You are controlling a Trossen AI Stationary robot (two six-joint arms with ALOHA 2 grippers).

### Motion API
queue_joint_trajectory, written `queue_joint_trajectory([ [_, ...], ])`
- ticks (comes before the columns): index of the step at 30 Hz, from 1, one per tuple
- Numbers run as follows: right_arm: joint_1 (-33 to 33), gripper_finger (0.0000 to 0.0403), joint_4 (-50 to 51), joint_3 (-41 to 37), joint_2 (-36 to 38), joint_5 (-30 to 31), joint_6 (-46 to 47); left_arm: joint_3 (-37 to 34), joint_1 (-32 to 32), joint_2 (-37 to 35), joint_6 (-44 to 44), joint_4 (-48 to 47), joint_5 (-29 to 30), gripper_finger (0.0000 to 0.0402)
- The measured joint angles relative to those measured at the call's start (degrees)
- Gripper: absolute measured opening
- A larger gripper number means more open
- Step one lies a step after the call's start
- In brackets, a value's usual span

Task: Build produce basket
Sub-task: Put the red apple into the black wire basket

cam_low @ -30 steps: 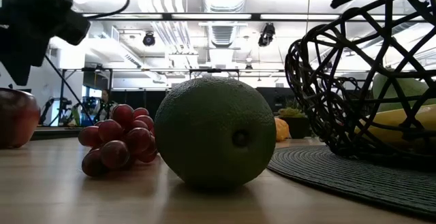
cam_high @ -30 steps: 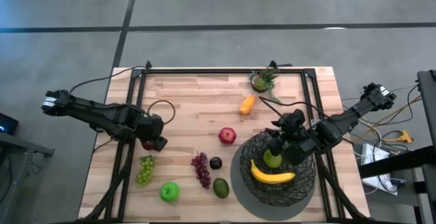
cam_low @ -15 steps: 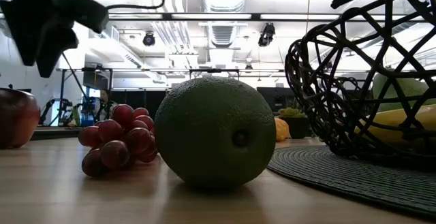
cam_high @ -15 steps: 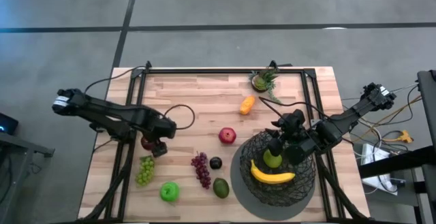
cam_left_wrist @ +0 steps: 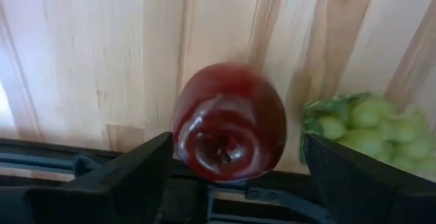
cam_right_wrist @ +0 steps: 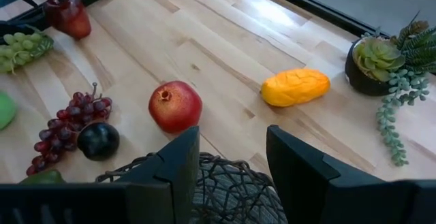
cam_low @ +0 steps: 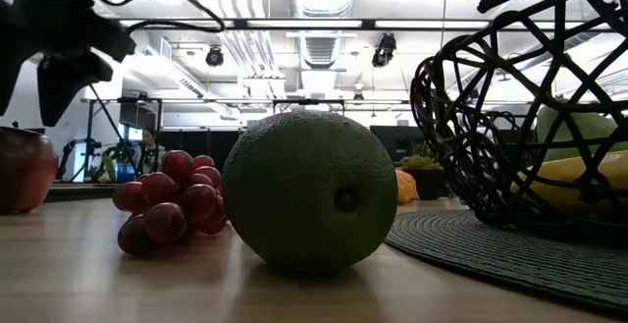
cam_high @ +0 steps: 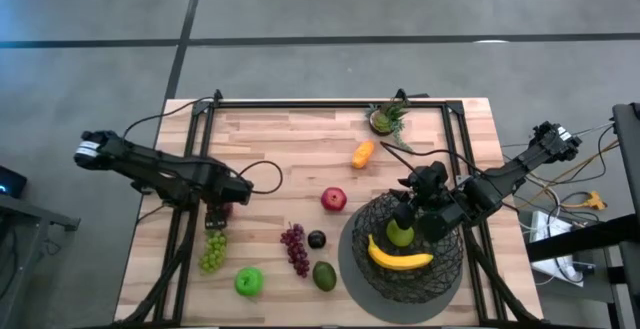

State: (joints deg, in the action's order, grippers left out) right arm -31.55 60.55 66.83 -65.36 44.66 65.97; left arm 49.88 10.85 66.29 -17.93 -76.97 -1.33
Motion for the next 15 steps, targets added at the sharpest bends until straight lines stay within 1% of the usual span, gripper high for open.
queue_joint_trajectory([
  [4, 0.0, 0.0157, 0.0, 0.0, 0.0, 0.0, 0.0, -2.6, 0.0, -0.6, 4.2, 0.5, 0.1, 0.0311],
  [7, 0.0, 0.0157, 0.0, 0.0, 0.0, 0.0, 0.0, -5.0, 0.0, -0.9, 5.2, 2.2, 0.1, 0.0317],
  [15, 0.0, 0.0157, -0.1, 0.0, 0.0, -0.1, 1.3, -6.9, 0.0, 0.7, 4.8, 3.4, -0.1, 0.0364],
])
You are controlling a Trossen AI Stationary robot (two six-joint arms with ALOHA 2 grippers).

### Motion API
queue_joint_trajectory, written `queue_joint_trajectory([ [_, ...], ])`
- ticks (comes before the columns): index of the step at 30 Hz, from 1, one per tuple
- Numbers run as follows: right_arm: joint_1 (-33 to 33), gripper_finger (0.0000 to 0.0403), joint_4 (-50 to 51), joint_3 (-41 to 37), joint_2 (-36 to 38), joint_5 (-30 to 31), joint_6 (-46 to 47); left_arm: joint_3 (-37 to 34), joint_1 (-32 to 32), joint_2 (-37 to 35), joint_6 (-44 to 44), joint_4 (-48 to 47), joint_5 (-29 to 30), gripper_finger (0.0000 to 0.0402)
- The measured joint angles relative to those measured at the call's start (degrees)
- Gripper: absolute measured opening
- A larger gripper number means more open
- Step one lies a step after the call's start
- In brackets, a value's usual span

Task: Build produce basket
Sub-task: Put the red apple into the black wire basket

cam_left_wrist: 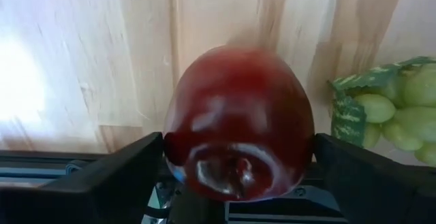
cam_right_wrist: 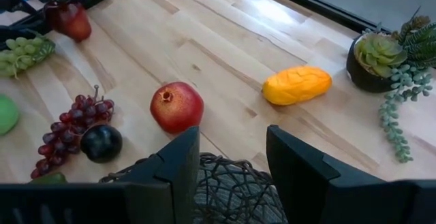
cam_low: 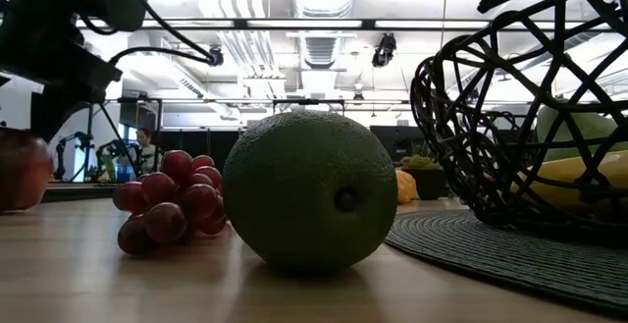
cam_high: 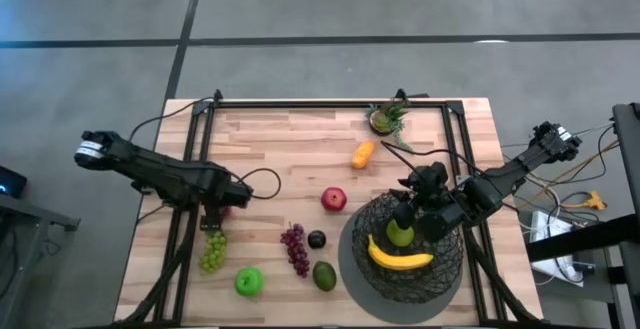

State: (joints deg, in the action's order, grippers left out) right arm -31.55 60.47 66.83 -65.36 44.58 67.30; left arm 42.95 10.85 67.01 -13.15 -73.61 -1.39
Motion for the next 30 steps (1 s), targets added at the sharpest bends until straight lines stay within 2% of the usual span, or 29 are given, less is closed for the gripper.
queue_joint_trajectory([
  [10, 0.0, 0.0157, -1.2, 0.0, 0.0, 0.0, 0.2, -2.0, 0.0, 3.2, -0.2, 2.1, -1.5, 0.0368],
  [19, 0.0, 0.0157, -0.8, 1.4, 0.0, -0.7, -0.3, 1.6, 0.0, 6.2, 0.0, 2.5, -2.0, 0.0303],
  [24, 0.0, 0.0157, -0.6, 4.5, 0.2, -4.9, -5.3, 9.7, 0.0, 6.4, 0.0, -0.1, -1.8, 0.0298],
  [27, -0.1, 0.0157, 1.3, 6.7, 0.3, -5.7, -6.8, 18.2, 0.0, 8.8, 0.0, -0.9, -1.6, 0.0298],
  [30, -0.1, 0.0157, 5.4, 8.6, 0.4, -5.8, -6.5, 29.6, -0.1, 14.6, 1.1, -0.6, -1.6, 0.0298],
])
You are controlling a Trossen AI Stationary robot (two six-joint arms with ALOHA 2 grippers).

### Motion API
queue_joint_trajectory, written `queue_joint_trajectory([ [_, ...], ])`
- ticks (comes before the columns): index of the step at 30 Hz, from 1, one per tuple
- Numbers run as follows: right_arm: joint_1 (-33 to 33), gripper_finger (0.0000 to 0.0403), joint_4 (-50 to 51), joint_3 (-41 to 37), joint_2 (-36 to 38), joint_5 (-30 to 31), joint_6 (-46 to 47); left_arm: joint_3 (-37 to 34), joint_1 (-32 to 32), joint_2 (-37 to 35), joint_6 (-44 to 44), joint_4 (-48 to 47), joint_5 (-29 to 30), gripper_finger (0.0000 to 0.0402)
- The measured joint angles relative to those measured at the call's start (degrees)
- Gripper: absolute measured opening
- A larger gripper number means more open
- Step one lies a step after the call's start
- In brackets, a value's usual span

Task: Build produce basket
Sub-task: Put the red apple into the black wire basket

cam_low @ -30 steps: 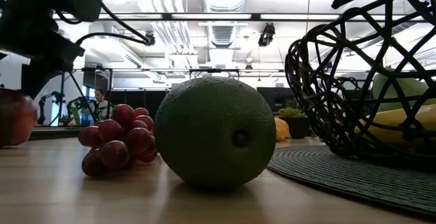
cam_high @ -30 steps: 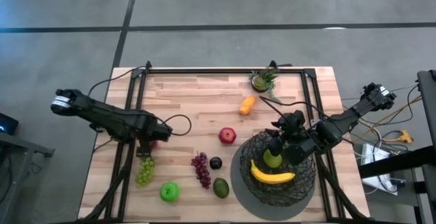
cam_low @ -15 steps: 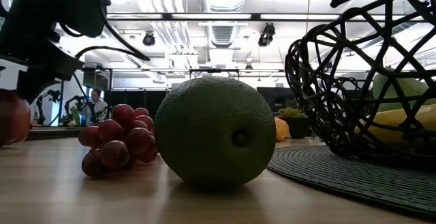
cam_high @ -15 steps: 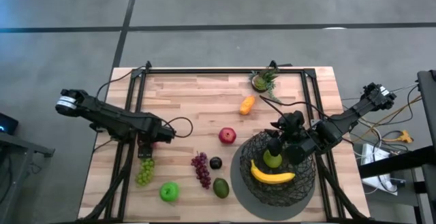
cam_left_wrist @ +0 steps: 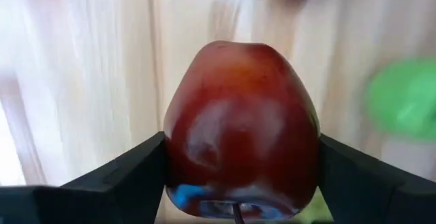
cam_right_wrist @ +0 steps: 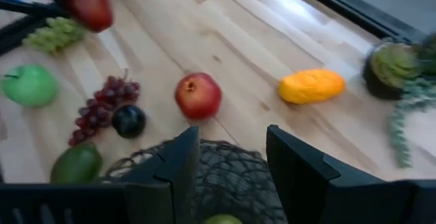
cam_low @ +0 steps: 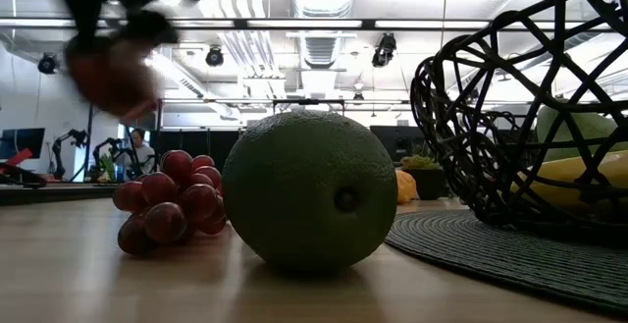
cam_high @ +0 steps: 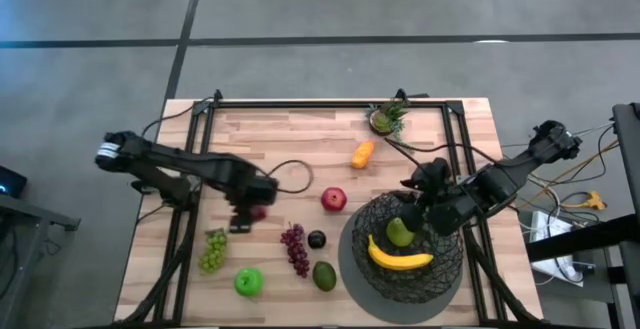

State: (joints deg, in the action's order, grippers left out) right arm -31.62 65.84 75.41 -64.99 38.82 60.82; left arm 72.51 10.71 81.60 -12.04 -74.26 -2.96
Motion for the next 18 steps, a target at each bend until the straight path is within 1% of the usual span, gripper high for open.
queue_joint_trajectory([
  [5, -1.8, 0.0157, 8.4, 1.9, 0.0, -0.2, 5.7, 22.3, -0.2, 15.0, 6.1, 1.2, 0.0, 0.0298],
  [10, -7.5, 0.0157, 10.9, 1.4, 0.1, -0.3, 14.0, 42.1, -0.7, 30.1, 10.1, 3.1, 0.0, 0.0298],
  [13, -12.7, 0.0157, 10.9, 1.3, 0.1, -0.3, 18.5, 51.8, -1.1, 37.8, 11.3, 3.6, -0.2, 0.0298],
  [15, -16.1, 0.0157, 10.9, 1.3, 0.1, -0.3, 21.9, 57.3, -1.4, 42.2, 11.5, 3.8, -1.5, 0.0298],
  [18, -21.0, 0.0157, 11.0, 1.3, 0.1, 0.1, 26.8, 62.6, -1.6, 47.1, 11.4, 6.2, -4.8, 0.0298],
])
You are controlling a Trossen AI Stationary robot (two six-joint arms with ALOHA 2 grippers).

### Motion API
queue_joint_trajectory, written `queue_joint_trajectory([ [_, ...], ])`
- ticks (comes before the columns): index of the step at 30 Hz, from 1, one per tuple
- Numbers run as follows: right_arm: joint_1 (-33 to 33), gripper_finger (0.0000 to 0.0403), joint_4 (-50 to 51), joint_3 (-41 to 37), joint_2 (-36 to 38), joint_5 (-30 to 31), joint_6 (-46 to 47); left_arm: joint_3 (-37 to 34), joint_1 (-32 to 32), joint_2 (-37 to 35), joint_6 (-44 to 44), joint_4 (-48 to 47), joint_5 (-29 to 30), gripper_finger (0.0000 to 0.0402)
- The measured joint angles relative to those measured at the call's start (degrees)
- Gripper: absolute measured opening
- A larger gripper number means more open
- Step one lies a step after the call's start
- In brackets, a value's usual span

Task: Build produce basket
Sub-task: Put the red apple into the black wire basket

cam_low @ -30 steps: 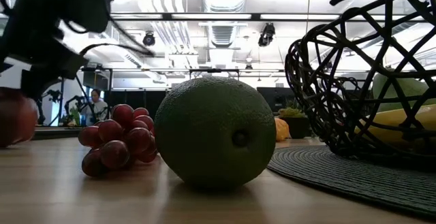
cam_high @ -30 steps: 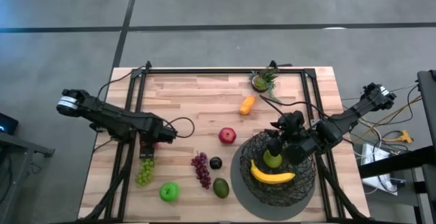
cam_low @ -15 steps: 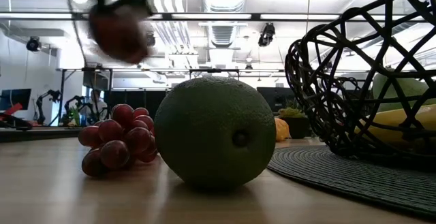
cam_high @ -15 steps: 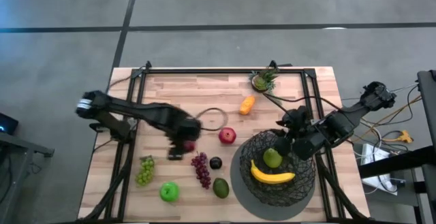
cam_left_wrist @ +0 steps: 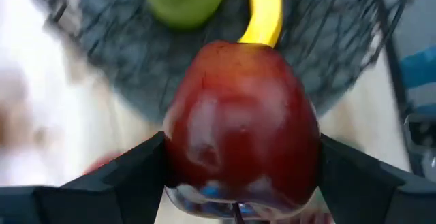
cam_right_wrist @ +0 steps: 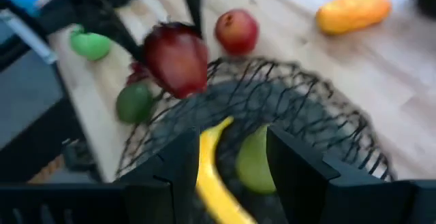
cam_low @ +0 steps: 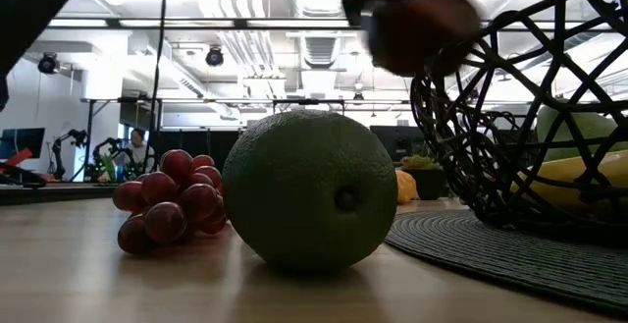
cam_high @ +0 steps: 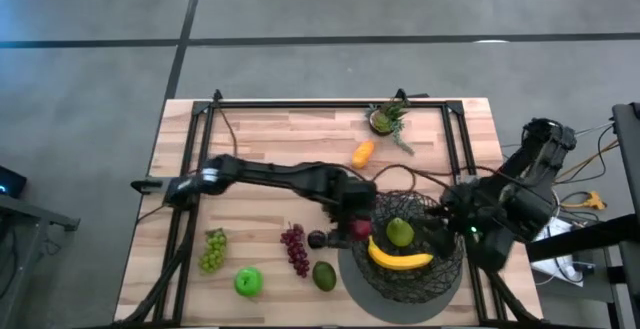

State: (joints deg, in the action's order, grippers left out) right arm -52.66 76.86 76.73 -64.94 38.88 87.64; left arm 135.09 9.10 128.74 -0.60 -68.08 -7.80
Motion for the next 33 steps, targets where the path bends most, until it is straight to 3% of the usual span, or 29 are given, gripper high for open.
queue_joint_trajectory([
  [4, -5.5, 0.0157, 0.8, -0.2, 0.0, 0.1, 5.1, -2.7, 0.1, 0.8, -3.3, 8.1, -3.9, 0.0302],
  [14, -11.6, 0.0157, 1.0, -1.8, 0.0, 4.5, 8.8, -4.7, -0.6, 2.9, -12.6, 20.5, -3.7, 0.0334],
  [26, -11.9, 0.0157, 0.9, -1.9, 0.0, 4.7, 4.5, -5.1, -3.0, 6.5, -25.7, 21.3, -5.6, 0.0338],
  [33, -11.9, 0.0157, 0.9, -2.0, 0.0, 4.7, 2.8, -5.2, -4.3, 6.6, -28.0, 21.2, -7.2, 0.0338],
])
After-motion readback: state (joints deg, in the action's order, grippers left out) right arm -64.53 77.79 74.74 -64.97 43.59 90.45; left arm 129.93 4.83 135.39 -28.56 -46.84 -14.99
